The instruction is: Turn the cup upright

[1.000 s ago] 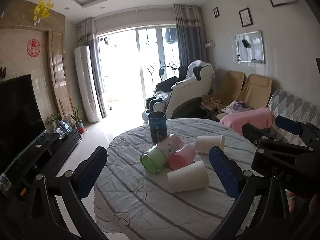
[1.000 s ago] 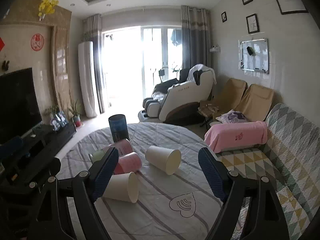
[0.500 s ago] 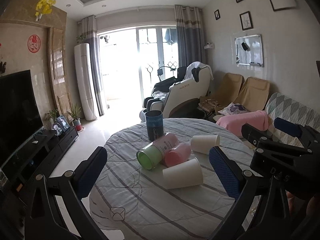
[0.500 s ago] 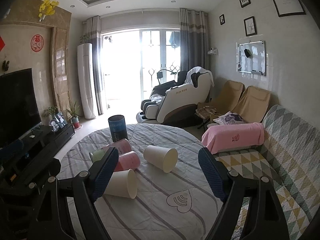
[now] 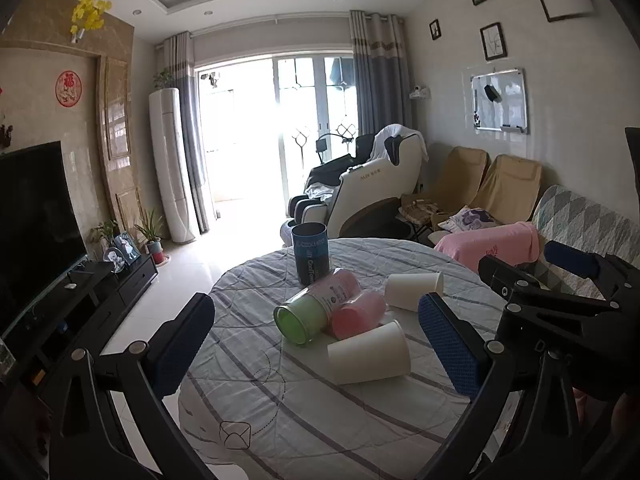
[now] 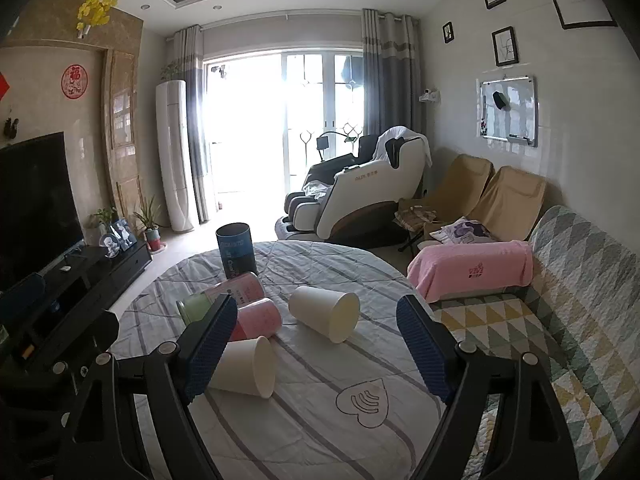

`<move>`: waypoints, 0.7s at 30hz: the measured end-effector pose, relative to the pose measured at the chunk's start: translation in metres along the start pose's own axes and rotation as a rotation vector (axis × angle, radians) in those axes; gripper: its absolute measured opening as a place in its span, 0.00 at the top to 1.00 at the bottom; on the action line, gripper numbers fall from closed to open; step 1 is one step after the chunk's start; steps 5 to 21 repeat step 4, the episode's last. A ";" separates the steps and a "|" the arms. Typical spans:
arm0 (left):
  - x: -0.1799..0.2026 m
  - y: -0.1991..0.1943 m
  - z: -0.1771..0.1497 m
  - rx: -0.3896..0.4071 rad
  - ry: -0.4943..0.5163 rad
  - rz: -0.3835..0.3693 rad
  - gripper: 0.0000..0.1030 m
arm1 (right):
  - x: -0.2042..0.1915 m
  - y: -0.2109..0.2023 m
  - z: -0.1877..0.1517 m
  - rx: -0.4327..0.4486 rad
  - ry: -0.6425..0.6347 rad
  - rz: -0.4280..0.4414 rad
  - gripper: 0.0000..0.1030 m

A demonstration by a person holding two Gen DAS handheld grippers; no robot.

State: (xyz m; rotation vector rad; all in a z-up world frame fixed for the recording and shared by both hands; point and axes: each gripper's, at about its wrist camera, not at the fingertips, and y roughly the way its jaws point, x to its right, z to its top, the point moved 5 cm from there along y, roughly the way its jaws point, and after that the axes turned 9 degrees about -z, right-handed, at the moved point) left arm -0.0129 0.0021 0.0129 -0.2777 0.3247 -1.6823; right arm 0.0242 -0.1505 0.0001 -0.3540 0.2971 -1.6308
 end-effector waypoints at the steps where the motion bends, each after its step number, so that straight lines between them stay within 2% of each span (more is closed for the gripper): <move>1: 0.000 0.000 0.000 0.001 0.003 0.002 0.00 | 0.000 -0.001 0.000 0.001 0.000 0.000 0.19; 21: -0.001 0.001 0.000 0.000 0.004 0.003 0.00 | 0.000 0.001 0.000 -0.004 0.002 0.004 0.19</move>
